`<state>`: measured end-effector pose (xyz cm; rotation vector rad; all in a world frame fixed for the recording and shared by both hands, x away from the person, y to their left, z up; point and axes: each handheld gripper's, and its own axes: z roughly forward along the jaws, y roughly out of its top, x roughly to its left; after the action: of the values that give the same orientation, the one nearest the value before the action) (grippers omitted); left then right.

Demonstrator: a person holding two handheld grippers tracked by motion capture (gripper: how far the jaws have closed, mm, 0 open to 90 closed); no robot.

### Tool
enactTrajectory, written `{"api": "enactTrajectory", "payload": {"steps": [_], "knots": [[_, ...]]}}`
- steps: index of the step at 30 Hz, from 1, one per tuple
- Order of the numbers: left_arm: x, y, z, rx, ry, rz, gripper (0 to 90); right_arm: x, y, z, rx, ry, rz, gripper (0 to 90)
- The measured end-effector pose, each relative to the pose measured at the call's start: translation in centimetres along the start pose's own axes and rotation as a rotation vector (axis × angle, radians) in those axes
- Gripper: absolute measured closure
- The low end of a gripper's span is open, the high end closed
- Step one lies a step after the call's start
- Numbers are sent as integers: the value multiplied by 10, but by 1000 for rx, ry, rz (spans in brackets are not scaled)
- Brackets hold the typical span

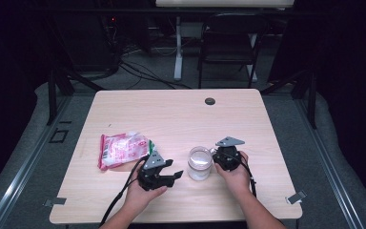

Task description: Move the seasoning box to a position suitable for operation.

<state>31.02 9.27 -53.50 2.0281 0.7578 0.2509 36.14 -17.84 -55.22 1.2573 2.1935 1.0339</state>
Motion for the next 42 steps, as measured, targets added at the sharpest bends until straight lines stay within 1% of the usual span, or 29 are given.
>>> {"api": "enactTrajectory", "payload": {"steps": [2,4,5,6,7,8,11,13,14,15,16,17,18,19,20,21,24,26,27,28,29,30,32,33,35,37,38,40,42], "knots": [[-5,3,7,-3,-18,16,402,4,-5,-6,1,1,12,822],[-10,5,12,-12,-20,28,390,9,-10,-13,2,13,7,801],[-15,8,16,3,-4,38,390,10,-12,-16,3,19,-7,793],[-16,10,16,14,-12,37,378,12,-14,-19,3,19,-27,779],[-16,10,16,14,-12,37,373,12,-14,-19,3,19,-27,779],[-15,11,15,27,-12,43,373,15,-16,-22,3,26,-40,757],[-12,11,10,57,-3,63,381,24,-20,-29,7,25,-115,742],[-10,11,9,67,2,70,401,25,-20,-31,10,21,-128,735],[-9,11,8,59,-5,64,428,26,-19,-40,-12,23,-128,693],[-8,11,5,49,-24,52,437,25,-18,-44,-23,42,-109,665],[-7,11,4,39,-38,42,437,25,-18,-44,-23,42,-109,665],[-5,12,1,26,-48,37,441,24,-18,-48,-21,57,-105,640],[-3,12,-2,13,-50,39,445,23,-18,-53,-24,63,-103,616],[-1,15,-5,-8,-47,45,446,23,-19,-57,-25,63,-117,599],[1,16,-7,-14,-44,51,445,23,-19,-64,-31,62,-147,598],[4,19,-10,-21,-30,57,445,23,-18,-68,-38,60,-148,598],[11,22,-12,-48,-11,44,445,21,-16,-79,-64,71,-95,598],[17,23,-10,-44,12,32,445,21,-15,-83,-64,51,-61,620],[19,24,-10,-38,13,25,446,22,-14,-87,-54,27,-48,634],[20,24,-9,-37,11,18,450,22,-13,-88,-55,20,-34,642],[20,25,-9,-31,6,7,467,21,-12,-89,-58,19,-7,646],[21,26,-9,-36,-3,-5,467,21,-12,-89,-58,19,-7,646],[21,31,-9,-25,-40,-24,544,18,-9,-92,-75,37,48,693],[21,33,-9,-22,-46,-27,552,18,-7,-94,-74,38,62,700],[20,42,-11,-46,-65,-57,568,16,0,-95,-64,26,80,728],[21,51,-15,-77,-111,-108,590,15,7,-94,-41,26,98,739],[20,58,-17,-80,-110,-115,622,15,11,-94,-28,33,112,743],[18,66,-18,-68,-98,-103,678,16,19,-92,-4,52,148,751],[17,74,-17,-55,-86,-94,689,18,24,-90,12,45,143,762]]}}
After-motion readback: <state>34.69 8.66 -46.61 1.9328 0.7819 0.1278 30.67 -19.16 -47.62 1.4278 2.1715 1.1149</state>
